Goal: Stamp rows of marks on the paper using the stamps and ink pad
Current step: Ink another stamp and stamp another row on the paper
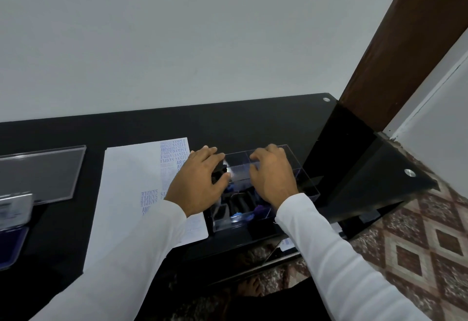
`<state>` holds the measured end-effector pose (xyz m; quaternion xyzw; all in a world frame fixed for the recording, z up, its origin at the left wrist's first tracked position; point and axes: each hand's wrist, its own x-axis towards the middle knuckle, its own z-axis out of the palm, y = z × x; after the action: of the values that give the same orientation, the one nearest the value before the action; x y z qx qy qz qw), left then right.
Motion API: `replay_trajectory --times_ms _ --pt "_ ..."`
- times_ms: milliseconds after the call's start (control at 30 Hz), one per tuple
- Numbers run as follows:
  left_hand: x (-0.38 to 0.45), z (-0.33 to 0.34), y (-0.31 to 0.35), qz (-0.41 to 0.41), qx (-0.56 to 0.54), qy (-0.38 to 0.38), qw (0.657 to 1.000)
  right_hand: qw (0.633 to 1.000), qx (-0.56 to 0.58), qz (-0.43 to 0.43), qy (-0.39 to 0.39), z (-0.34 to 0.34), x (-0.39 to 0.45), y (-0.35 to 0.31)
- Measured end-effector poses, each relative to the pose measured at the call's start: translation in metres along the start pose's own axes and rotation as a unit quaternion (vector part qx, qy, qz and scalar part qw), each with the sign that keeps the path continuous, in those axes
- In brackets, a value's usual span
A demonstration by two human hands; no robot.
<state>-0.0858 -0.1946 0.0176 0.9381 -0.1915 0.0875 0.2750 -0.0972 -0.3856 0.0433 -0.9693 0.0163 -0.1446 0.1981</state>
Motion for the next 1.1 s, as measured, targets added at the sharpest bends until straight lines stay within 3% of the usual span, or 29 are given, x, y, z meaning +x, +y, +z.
replay_trajectory --times_ms 300,533,1100 --pt "-0.022 -0.012 -0.017 -0.032 -0.007 0.003 0.999 0.990 -0.039 -0.115 -0.076 0.015 -0.011 -0.037" --pt "-0.028 -0.013 -0.021 -0.034 -0.005 -0.002 0.999 0.986 -0.034 -0.091 -0.137 0.021 -0.014 -0.038" --pt "-0.031 -0.009 -0.022 -0.049 -0.002 -0.015 0.999 0.985 -0.035 -0.083 -0.150 0.025 -0.014 -0.040"
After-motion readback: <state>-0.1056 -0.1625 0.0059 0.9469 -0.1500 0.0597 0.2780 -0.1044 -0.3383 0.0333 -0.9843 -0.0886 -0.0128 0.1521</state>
